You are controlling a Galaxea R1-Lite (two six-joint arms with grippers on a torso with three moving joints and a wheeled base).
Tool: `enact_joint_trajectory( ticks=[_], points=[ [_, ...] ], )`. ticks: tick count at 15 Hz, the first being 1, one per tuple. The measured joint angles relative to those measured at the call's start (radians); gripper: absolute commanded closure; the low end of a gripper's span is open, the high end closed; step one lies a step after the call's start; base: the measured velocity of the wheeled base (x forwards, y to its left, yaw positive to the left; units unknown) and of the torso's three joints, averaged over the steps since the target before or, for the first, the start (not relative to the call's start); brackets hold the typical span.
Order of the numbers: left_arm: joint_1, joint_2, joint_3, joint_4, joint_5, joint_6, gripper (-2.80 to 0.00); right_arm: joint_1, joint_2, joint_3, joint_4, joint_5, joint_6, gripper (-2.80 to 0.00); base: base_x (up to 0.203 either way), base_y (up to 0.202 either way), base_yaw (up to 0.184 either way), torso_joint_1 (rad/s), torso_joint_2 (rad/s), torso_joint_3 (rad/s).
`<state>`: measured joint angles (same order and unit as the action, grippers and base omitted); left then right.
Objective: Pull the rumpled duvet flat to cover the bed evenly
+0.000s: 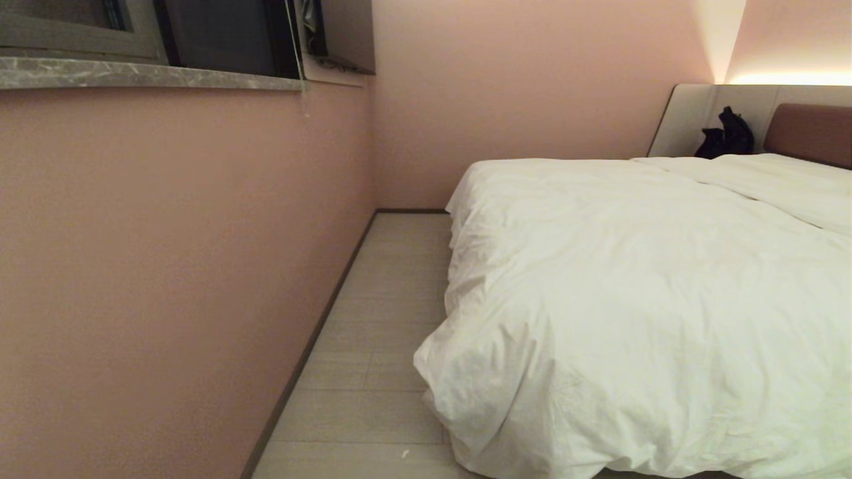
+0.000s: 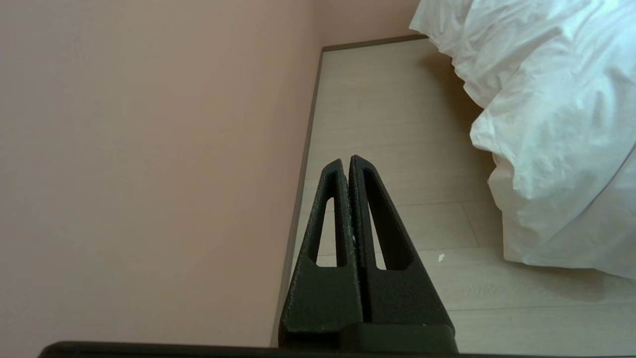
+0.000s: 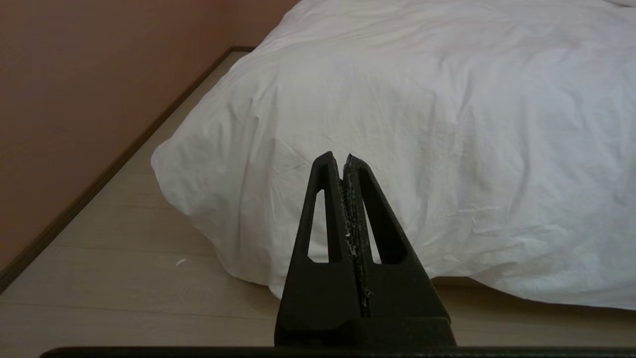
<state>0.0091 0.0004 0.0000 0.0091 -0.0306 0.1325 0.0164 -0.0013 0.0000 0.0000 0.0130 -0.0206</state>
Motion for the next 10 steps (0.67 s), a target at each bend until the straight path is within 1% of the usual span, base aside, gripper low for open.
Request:
enact_joint_trajectory(
  ticks=[6, 7, 10],
  points=[
    [0.000, 0.000, 0.000, 0.000, 0.002, -0.011, 0.00, 0.000, 0.000, 0.000, 0.000, 0.000, 0.000, 0.00, 0.000, 0.000, 0.000, 0.000, 0.00, 0.000],
    [0.000, 0.000, 0.000, 0.000, 0.002, -0.011, 0.00, 0.000, 0.000, 0.000, 0.000, 0.000, 0.000, 0.00, -0.063, 0.000, -0.001, 0.011, 0.00, -0.002],
    [0.000, 0.000, 0.000, 0.000, 0.003, -0.012, 0.00, 0.000, 0.000, 0.000, 0.000, 0.000, 0.000, 0.00, -0.185, 0.000, 0.001, 0.004, 0.00, 0.003]
  ],
)
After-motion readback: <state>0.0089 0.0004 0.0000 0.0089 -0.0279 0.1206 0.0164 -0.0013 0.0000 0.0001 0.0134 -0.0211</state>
